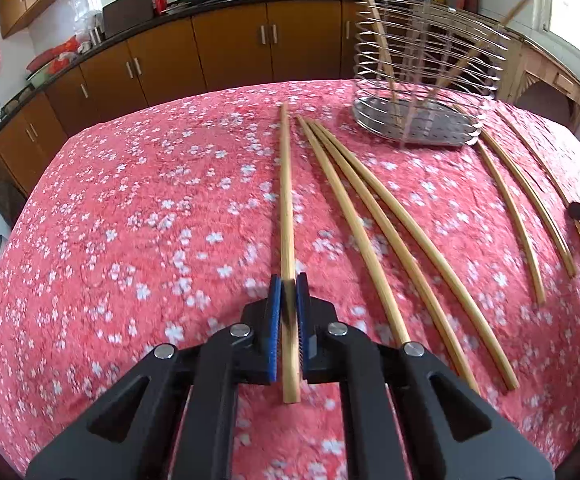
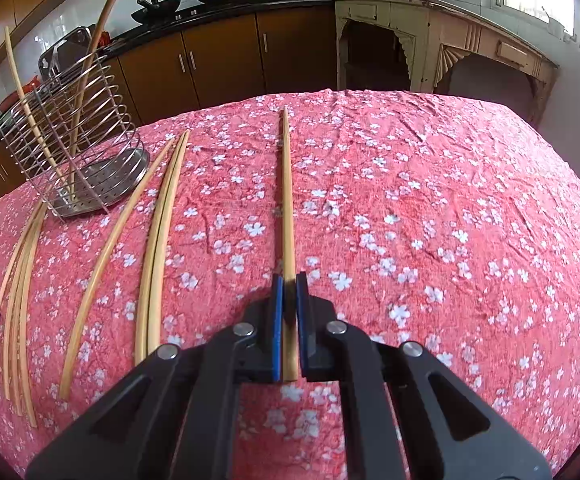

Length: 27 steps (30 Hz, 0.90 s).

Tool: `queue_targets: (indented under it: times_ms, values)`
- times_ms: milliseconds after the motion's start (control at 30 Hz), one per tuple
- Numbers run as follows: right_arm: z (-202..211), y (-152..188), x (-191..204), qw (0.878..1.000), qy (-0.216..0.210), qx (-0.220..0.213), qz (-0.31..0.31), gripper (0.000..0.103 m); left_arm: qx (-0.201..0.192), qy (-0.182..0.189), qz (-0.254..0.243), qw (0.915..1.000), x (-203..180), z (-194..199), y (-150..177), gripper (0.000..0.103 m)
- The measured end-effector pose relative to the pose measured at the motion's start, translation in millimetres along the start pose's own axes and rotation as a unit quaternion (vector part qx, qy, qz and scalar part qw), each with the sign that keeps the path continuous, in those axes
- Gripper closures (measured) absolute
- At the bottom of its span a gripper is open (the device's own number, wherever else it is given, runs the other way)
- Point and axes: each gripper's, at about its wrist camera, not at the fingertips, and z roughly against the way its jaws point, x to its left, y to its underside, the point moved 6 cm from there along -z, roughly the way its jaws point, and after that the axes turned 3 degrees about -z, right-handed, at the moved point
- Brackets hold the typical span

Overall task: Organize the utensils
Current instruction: 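Close the right tool on another chopstick while the left tool approaches one, then grasp a chopstick with the left tool, reopen and grasp it again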

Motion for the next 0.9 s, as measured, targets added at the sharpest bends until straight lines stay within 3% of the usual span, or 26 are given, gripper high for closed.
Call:
queue_targets:
  times_ms: [200, 400, 467, 500, 533, 667, 900]
  values:
    - [-12.6, -18.6, -6.6, 1.0, 0.006, -0.005, -0.01, 0.095, 0.002, -0.041, 0.028, 0.9988, 43.6, -26.1, -28.6, 0.095]
    - [-9.3, -16.7, -13.6, 1.0, -0.01, -0.003, -0.015, 0.093, -0.009, -0.006, 0.041, 0.9991, 57.4, -20.2, -28.6, 0.093]
    - [-2.0, -7.8, -12.9, 1.0, -0.014, -0.003, -0.007, 0.085, -0.015, -0.003, 0.033, 0.9993, 55.9, -13.0, -19.4, 0.08]
    - [0.6, -3.7, -11.6, 1.0, -0.014, -0.003, -0.003, 0.084, -0.019, -0.001, 0.032, 0.9993, 56.0, -9.0, -14.6, 0.063]
    - [3.5, 0.5, -10.4, 1.0, -0.011, -0.004, 0.002, 0.084, -0.021, 0.0, 0.031, 0.9993, 55.4, -6.6, -11.9, 0.055]
    - [10.2, 10.3, -6.1, 1.0, -0.009, 0.001, 0.007, 0.082, -0.014, 0.009, 0.019, 0.9997, 45.2, -2.6, 2.7, 0.055]
    - [19.3, 22.8, -3.6, 1.0, -0.006, -0.002, 0.024, 0.08, -0.013, 0.012, 0.02, 0.9996, 40.8, -1.7, -0.6, 0.055]
